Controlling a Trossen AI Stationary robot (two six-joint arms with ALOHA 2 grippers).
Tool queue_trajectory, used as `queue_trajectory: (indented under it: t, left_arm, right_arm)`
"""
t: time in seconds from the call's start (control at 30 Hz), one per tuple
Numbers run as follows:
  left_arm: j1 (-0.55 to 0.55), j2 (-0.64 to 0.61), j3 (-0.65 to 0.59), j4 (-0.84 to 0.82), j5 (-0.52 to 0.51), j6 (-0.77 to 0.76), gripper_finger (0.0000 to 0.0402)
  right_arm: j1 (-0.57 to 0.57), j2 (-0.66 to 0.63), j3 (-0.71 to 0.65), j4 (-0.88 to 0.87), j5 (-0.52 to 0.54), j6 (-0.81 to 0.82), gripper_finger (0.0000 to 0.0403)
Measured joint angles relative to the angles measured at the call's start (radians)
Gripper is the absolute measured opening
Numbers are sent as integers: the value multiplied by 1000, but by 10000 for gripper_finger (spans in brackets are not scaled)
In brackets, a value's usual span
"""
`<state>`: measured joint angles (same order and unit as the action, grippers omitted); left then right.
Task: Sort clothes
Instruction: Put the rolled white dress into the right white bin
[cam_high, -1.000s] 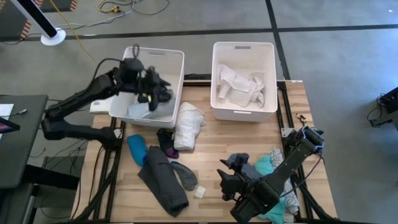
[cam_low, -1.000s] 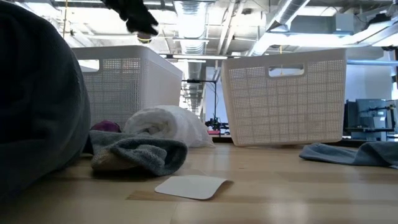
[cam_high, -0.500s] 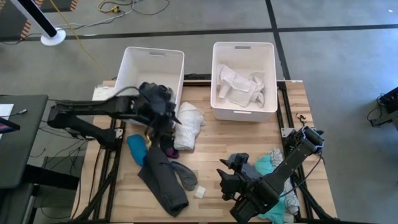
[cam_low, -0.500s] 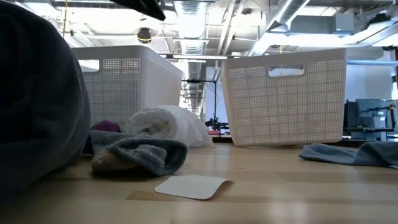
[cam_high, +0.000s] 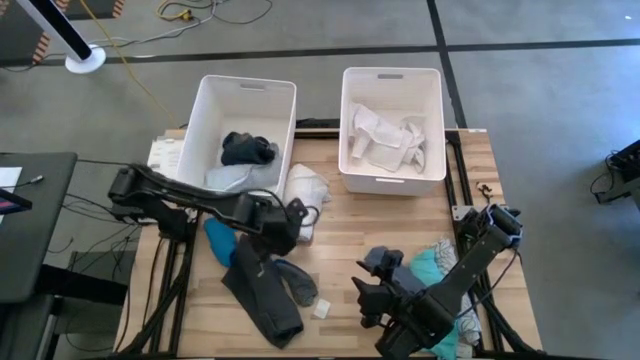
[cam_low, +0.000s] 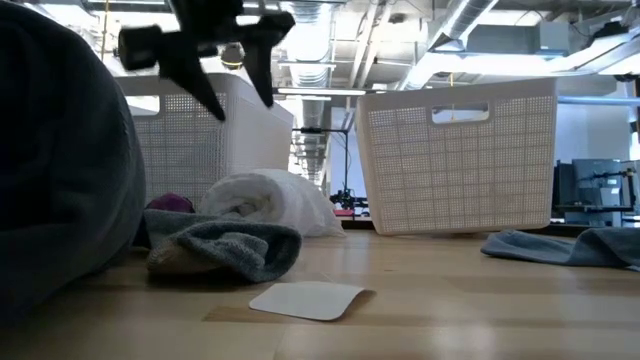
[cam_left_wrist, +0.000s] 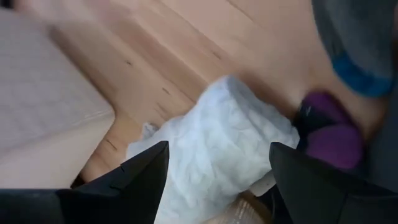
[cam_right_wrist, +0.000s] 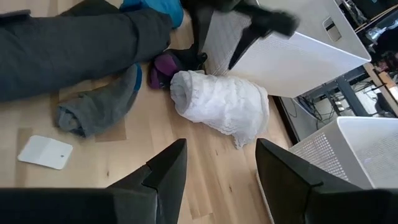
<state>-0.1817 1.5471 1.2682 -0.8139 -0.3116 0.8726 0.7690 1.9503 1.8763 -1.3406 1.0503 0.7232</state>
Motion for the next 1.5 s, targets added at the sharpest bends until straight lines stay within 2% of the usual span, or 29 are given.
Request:
queue_trajectory:
  t: [0.1,0.3,0.5,0.7,0.93,1.07,1.2,1.4,1.5]
  left_arm:
    - [-17,61,0,-5,-54,56,273]
    - [-23,144,0,-3,-87,134,273]
    - [-4,200,0,-2,-128,164,273]
    - [35,247,0,2,-122,201,273]
    - [79,327,2,13,-58,200,273]
    - [84,371,5,43,-59,200,263]
    - [85,380,4,61,-55,210,211]
    - [85,377,3,74,-39,206,37]
    - [85,378,2,73,-35,195,25]
  right_arm:
    - [11,0,0,-21,-1,36,207]
    - [25,2,-2,-39,0,78,207]
    - [30,2,-86,-20,0,116,207]
    - [27,3,-167,-3,0,191,207]
    - [30,2,-181,44,3,192,207]
    - [31,2,-181,59,4,189,207]
    - [32,2,-181,74,4,188,207]
    - [32,2,-181,78,7,186,207]
    - [32,2,-180,82,7,185,207]
